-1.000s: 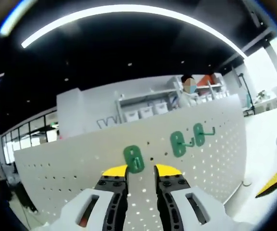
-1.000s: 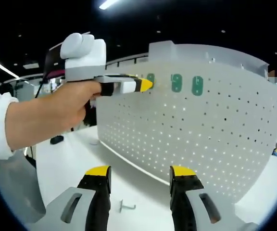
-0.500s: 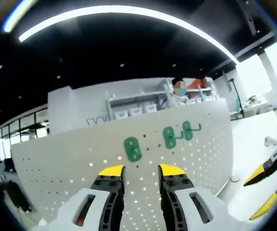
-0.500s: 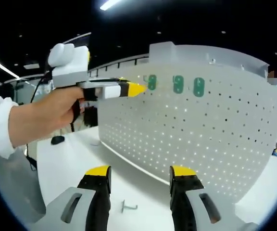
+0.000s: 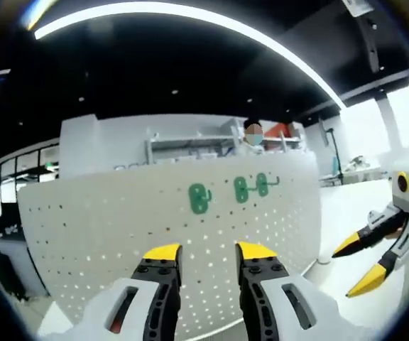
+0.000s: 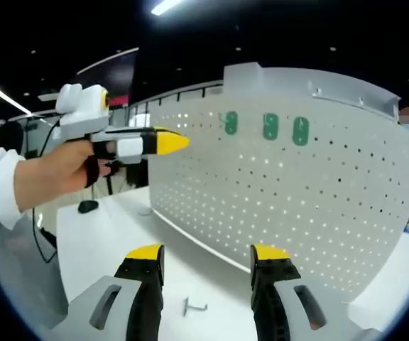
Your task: Insert the hook assembly into the mounting plate slot until the hook locks in place.
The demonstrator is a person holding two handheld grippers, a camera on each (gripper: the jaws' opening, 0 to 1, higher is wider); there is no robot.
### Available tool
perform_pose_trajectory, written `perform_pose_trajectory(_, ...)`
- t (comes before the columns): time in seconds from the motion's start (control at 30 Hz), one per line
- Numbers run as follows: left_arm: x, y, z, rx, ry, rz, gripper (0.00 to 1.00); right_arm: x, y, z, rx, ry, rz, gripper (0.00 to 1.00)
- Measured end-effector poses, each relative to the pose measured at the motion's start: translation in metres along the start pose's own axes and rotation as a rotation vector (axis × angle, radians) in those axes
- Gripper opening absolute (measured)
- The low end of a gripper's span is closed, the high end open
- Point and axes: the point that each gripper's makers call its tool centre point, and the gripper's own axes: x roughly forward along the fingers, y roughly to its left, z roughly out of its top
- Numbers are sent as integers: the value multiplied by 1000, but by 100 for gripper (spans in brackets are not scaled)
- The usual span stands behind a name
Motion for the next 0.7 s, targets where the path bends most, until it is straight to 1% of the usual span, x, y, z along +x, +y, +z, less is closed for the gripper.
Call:
perform_pose_trajectory(0.13,-14,-1,-5,-13,10,-21,32,-1,2,-1,-2,4,3,48)
perform_pose_trajectory(0.23,-24,-1,-9,-18,15,-26,32,-1,3,-4,-3,11,6,48)
perform_pose_trajectory(0.33,-37,-1,-16,-43,25,-28,33,-1,5,-8,-4,18,10,48)
perform_pose_trajectory(0.37,-38,-2,-17,-44,27,-28,32,0,6,-10,-3,21,11,48)
perform_pose_trajectory(0.47,-50,-5,-25,-58,36,-26,33,2,8,-17,2,32,17,48)
perform_pose_trajectory(0.7,-66,-9,-43,-75,55,-20,33,5,8,-29,4,49,13,46)
